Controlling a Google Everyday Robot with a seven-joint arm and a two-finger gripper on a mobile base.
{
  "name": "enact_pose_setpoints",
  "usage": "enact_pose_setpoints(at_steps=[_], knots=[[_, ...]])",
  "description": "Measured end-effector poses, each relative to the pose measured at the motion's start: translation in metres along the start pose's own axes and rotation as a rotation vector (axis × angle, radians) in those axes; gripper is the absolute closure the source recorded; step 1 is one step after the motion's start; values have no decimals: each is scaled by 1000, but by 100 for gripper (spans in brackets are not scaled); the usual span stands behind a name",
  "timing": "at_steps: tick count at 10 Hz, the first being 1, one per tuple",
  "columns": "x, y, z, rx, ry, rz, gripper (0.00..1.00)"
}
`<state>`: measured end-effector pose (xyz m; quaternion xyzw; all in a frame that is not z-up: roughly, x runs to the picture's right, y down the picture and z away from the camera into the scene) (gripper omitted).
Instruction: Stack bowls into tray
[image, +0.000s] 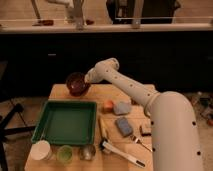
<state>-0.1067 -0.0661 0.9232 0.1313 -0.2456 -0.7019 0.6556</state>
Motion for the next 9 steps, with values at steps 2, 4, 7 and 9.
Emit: enact_pose_setpoints(at_steps=[2, 4, 7, 9], knots=[[5, -7, -5, 22, 9, -13, 100], [8, -22, -8, 63, 7, -37, 100], [2, -48, -9, 102, -22, -85, 100], [-8, -71, -8, 119, -51, -123, 100]])
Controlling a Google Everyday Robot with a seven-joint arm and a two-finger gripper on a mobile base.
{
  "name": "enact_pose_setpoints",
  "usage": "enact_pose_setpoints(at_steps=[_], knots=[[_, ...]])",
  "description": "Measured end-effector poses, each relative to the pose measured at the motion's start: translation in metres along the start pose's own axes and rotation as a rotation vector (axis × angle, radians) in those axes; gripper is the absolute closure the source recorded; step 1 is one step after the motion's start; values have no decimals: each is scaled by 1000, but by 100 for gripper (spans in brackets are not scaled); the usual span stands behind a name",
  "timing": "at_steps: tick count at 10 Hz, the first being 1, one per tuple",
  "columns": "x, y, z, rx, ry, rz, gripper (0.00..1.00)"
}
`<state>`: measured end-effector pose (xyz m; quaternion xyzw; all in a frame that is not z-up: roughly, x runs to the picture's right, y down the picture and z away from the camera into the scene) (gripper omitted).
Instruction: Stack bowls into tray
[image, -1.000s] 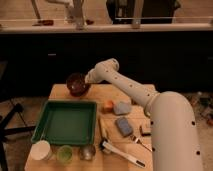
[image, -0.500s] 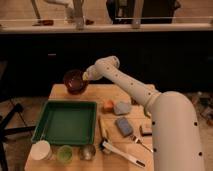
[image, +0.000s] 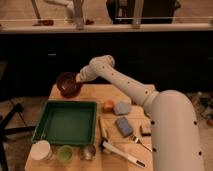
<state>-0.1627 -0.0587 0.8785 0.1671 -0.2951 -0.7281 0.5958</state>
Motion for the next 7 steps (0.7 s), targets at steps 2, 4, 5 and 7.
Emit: enact_pose_setpoints(at_steps=[2, 4, 5, 7], knots=[[-5, -11, 2, 7, -24, -21, 100], [-12, -24, 7, 17, -47, -37, 100], [-18, -28, 7, 20, -57, -36, 100], [-29, -35, 7, 24, -74, -33, 100]])
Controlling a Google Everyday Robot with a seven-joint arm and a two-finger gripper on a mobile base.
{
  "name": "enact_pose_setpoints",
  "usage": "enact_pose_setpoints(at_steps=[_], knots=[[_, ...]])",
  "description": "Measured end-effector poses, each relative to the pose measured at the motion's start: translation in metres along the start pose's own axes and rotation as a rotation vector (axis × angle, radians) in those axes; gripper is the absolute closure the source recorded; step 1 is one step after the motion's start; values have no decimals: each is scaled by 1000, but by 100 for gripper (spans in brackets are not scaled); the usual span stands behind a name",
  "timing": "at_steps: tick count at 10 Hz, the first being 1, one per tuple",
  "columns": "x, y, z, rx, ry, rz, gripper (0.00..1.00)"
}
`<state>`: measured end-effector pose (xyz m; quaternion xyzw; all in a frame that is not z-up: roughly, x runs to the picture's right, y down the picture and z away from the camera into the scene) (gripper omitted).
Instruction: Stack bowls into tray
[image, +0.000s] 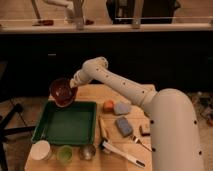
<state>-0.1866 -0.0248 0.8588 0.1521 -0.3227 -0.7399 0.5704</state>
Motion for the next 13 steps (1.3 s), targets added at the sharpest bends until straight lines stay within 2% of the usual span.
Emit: enact_pose_setpoints(at_steps=[5, 13], knots=[[-27, -4, -9, -9, -16, 37, 100], [-28, -3, -10, -9, -15, 41, 100]])
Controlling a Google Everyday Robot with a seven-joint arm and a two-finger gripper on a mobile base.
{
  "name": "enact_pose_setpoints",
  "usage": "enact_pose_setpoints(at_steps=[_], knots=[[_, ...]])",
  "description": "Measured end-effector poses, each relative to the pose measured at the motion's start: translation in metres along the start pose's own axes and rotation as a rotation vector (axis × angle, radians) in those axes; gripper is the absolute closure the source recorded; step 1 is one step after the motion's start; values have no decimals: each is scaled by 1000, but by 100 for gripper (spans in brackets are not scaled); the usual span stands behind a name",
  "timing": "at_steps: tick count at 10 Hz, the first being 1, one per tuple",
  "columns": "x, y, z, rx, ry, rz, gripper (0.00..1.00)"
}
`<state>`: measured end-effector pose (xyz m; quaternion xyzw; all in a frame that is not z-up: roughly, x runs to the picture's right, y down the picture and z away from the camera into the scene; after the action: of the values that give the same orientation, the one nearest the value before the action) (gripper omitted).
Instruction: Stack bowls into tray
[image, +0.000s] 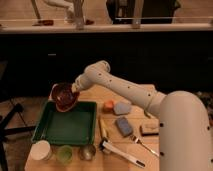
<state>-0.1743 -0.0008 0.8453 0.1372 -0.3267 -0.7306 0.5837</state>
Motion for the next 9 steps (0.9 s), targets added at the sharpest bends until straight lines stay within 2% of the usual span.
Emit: enact_pose_setpoints(at_steps=[3, 7, 9], knots=[[-1, -6, -3, 17, 5, -15, 100], [-37, -43, -17, 74, -6, -73, 100], [-46, -51, -20, 96, -12, -85, 100]])
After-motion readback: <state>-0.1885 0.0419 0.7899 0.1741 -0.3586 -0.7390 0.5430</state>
